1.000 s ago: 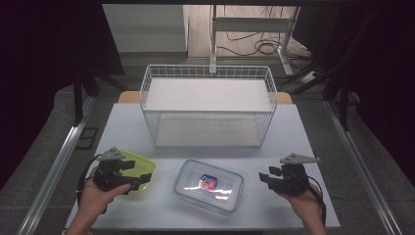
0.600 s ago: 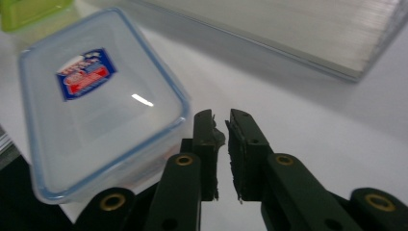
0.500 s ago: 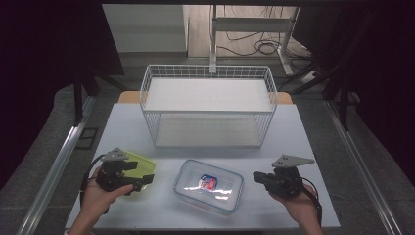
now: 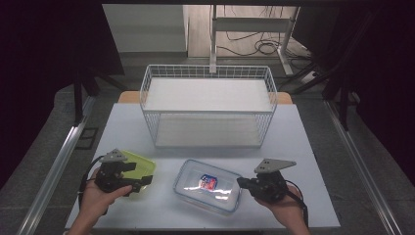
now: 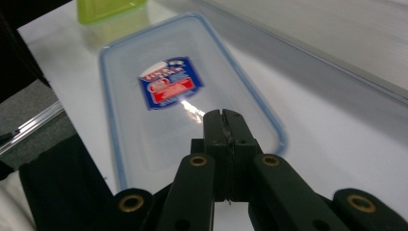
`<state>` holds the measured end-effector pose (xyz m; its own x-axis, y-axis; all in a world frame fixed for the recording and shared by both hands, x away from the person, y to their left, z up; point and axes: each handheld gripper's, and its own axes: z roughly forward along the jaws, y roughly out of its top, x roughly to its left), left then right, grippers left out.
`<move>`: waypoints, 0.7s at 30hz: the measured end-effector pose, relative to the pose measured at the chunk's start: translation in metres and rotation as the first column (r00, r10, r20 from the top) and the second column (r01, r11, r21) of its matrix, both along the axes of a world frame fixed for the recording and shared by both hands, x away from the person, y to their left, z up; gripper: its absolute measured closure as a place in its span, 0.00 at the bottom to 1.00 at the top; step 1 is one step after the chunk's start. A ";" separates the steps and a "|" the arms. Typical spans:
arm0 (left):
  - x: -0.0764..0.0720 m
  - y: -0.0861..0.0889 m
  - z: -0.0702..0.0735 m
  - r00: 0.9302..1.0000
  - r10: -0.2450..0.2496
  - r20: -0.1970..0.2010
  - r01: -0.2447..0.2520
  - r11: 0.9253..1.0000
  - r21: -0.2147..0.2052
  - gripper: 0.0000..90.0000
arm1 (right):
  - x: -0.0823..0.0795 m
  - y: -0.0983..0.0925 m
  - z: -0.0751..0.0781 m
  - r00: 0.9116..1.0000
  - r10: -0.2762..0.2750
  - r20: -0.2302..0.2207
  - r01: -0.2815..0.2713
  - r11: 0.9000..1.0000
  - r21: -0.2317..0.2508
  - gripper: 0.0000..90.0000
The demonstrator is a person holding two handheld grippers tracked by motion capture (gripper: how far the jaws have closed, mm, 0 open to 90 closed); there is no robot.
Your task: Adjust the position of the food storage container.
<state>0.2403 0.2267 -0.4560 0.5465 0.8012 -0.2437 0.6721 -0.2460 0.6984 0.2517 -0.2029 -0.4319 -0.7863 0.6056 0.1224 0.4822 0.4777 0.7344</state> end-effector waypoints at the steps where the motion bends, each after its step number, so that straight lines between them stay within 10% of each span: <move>1: 0.000 0.000 0.000 1.000 0.000 0.001 0.000 1.000 0.000 0.19 | -0.002 0.004 0.000 1.000 0.016 -0.004 -0.016 1.000 0.006 0.99; 21: 0.000 -0.002 -0.003 1.000 -0.006 -0.006 0.006 1.000 0.000 0.19 | -0.032 0.048 -0.013 0.977 0.199 -0.076 -0.201 0.979 -0.020 0.99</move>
